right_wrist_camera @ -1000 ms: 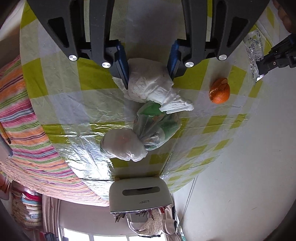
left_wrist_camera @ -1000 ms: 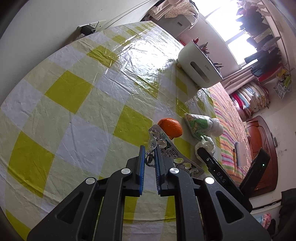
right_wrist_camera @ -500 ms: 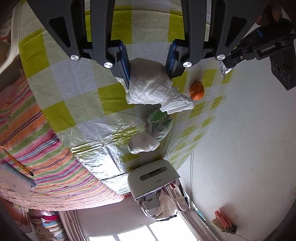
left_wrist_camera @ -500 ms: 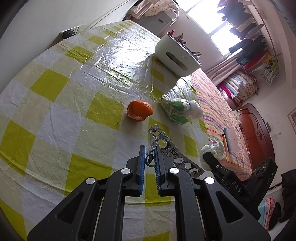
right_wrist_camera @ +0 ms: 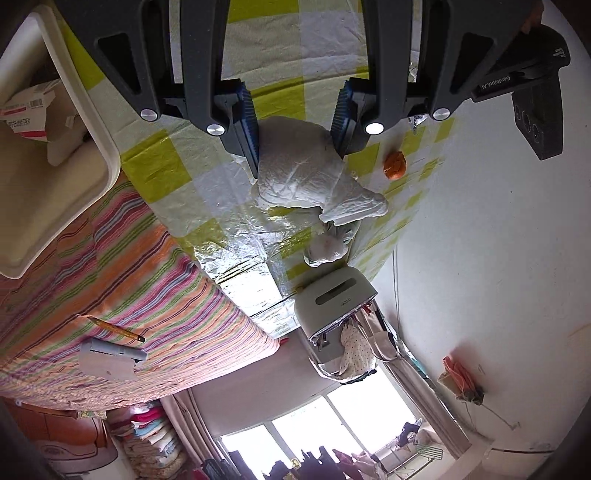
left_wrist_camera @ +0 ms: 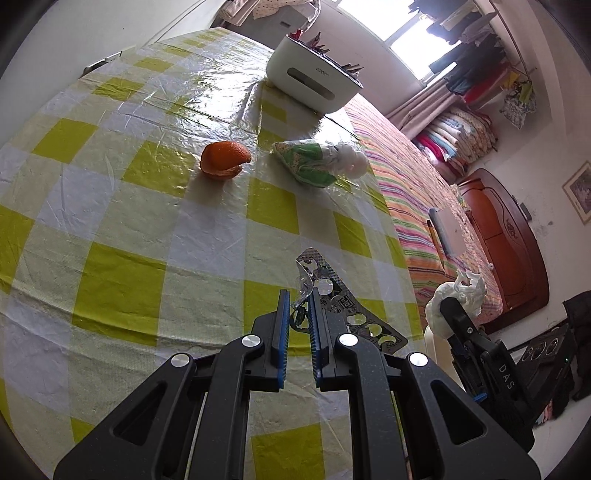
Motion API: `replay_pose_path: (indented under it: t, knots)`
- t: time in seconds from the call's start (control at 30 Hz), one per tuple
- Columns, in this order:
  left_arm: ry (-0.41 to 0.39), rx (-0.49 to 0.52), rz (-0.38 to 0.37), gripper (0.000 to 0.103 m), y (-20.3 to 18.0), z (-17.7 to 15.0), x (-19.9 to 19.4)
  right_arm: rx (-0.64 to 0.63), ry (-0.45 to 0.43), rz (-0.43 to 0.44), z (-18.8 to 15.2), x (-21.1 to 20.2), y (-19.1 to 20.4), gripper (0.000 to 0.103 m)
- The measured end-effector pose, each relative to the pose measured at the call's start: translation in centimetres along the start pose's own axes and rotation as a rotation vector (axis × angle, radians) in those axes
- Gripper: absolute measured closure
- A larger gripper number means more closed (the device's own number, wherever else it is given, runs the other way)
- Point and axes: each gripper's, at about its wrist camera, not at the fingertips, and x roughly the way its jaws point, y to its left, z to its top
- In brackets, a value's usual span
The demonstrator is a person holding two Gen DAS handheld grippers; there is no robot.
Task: Collect trash
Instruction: 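Carry the blister pack and white bag to the cream bin and release both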
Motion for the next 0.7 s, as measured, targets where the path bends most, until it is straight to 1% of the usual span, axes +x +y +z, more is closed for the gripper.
replay_pose_path:
  t: [0.07,0.17,0.27,0.33,0.47,0.7]
  knots:
    - [-0.009,0.028,-0.008,0.093,-1.0,-0.3,-0.2,0.021,-0.013,0.002,-0.2,-0.6,-0.7,0.069]
    - [-0.047,0.093,0.007,0.093,-2.7,-0.7,-0.8,0.036,-0.046,0.000,-0.2,-1.8,-1.3,0.069]
    - [-0.061,0.129,-0.013,0.093,-4.1,-1.0,-1.1,0.036,-0.078,-0.015,-0.1,-2.9,-1.7,0.068]
    - [-0.051,0.128,-0.028,0.093,-4.5,-1.1,-0.9,0.048,-0.090,-0.017,-0.1,-3.4,-2.2,0.068]
    - [-0.015,0.094,-0.050,0.093,-4.6,-1.1,0.0,0.080,-0.104,-0.013,-0.1,-4.1,-3.3,0.068]
    - [-0.013,0.123,-0.036,0.093,-5.6,-1.6,0.6,0.108,-0.131,-0.007,0.0,-5.3,-4.5,0.067]
